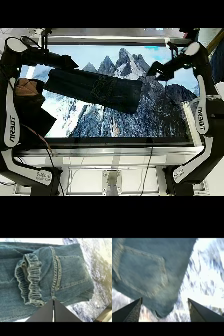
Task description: Fold the clothes and pants, and hang the long-sleeved shirts on hangers.
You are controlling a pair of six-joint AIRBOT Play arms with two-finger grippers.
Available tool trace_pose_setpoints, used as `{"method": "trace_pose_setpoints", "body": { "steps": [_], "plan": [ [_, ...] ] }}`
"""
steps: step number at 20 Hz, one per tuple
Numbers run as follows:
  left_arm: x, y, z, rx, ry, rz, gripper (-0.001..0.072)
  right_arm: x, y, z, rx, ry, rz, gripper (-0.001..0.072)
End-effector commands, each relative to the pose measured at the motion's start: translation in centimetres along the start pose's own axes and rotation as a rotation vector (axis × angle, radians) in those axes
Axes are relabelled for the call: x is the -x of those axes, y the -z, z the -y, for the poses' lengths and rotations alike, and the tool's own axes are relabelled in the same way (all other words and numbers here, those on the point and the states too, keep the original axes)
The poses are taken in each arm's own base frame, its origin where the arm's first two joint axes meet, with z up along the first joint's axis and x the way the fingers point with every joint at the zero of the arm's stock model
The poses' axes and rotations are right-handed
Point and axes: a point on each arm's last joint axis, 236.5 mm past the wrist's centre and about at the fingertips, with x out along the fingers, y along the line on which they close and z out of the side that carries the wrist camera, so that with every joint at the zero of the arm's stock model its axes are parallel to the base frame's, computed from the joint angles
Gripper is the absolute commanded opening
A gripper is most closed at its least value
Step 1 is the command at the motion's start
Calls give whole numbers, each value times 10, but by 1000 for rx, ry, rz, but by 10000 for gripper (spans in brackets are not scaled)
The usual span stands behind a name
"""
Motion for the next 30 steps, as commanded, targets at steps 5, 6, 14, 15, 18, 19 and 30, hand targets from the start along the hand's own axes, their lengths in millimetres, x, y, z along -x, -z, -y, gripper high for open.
{"method": "trace_pose_setpoints", "body": {
  "steps": [5,6,14,15,18,19,30],
  "plan": [
    [-7,3,-3,40,3,-10,25,-98,23,24,-180,-296,36,622],
    [-7,3,-3,40,2,-10,25,-107,22,25,-206,-304,51,653],
    [-7,3,-3,40,2,-10,25,-155,38,-11,-140,-309,6,686],
    [-7,3,-3,40,2,-10,25,-158,41,-17,-130,-311,0,677],
    [-9,5,-7,35,-11,-18,24,-154,52,-36,-120,-364,-56,343],
    [-8,9,-16,31,-50,-36,24,-147,58,-41,-102,-379,-86,144],
    [-11,75,68,-73,-145,-340,23,59,136,33,28,-189,-288,36]
  ]
}}
